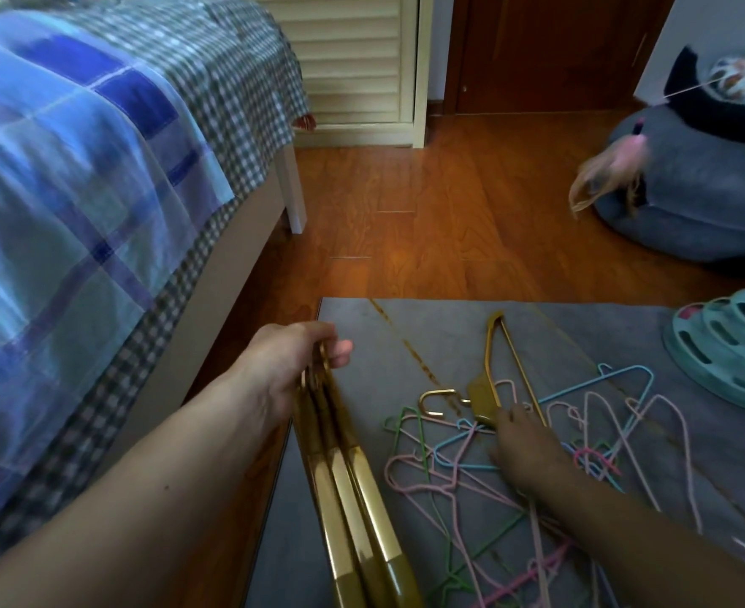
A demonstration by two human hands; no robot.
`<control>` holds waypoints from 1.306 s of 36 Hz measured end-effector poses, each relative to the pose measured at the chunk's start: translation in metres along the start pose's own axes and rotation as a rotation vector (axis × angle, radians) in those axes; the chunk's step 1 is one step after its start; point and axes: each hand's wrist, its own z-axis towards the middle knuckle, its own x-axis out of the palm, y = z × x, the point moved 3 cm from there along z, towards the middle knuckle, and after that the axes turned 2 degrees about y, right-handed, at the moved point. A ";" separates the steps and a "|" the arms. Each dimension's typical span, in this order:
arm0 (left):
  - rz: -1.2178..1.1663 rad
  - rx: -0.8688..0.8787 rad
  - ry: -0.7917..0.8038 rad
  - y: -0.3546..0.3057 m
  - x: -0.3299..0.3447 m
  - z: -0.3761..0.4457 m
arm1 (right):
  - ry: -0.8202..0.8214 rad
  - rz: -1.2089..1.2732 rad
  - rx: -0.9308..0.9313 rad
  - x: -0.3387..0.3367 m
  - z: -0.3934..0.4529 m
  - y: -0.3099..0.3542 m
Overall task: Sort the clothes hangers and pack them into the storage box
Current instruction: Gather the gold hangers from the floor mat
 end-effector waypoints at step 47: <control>0.227 0.148 -0.045 0.000 -0.057 0.006 | -0.874 0.306 -0.045 -0.168 0.028 0.002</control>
